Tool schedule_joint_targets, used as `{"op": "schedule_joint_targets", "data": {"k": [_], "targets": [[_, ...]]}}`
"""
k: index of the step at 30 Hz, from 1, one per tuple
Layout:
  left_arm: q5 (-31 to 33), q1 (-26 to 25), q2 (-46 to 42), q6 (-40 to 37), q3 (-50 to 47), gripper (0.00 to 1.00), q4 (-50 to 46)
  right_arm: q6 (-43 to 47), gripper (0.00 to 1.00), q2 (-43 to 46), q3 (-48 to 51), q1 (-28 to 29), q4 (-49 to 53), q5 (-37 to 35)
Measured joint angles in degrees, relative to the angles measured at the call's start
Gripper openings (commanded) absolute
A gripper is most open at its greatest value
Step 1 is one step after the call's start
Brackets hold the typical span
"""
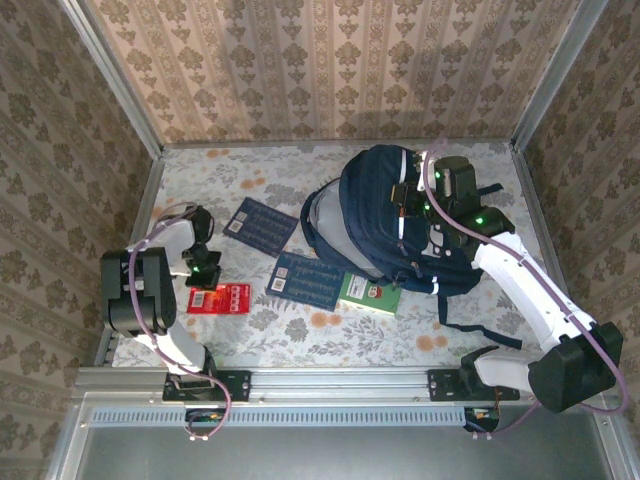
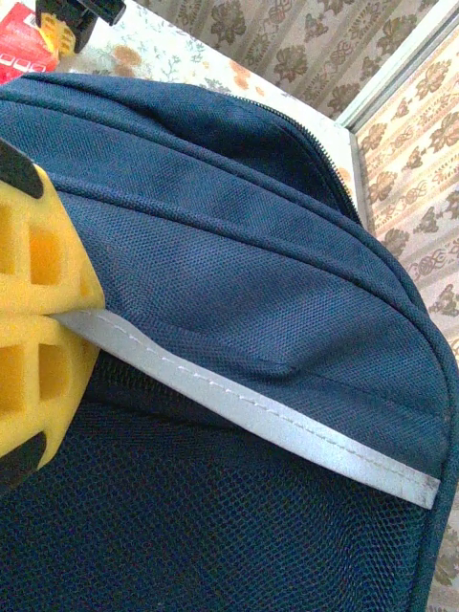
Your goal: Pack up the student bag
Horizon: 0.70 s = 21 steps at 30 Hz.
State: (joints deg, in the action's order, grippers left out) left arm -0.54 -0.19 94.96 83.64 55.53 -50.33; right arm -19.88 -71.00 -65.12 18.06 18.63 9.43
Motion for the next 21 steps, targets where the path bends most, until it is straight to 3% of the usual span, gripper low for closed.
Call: {"op": "schedule_joint_targets", "data": {"k": [10,21], "targets": [[-1.42,0.28,-4.66,-1.49,1.79,0.0,-3.1,-1.18,0.0,0.15,-0.76,0.0,1.33,0.02],[-4.07,0.39,-19.71,-2.49,6.34,0.0,-5.09,-2.67,0.0,0.15,-3.63,-0.02,4.02,4.04]]}}
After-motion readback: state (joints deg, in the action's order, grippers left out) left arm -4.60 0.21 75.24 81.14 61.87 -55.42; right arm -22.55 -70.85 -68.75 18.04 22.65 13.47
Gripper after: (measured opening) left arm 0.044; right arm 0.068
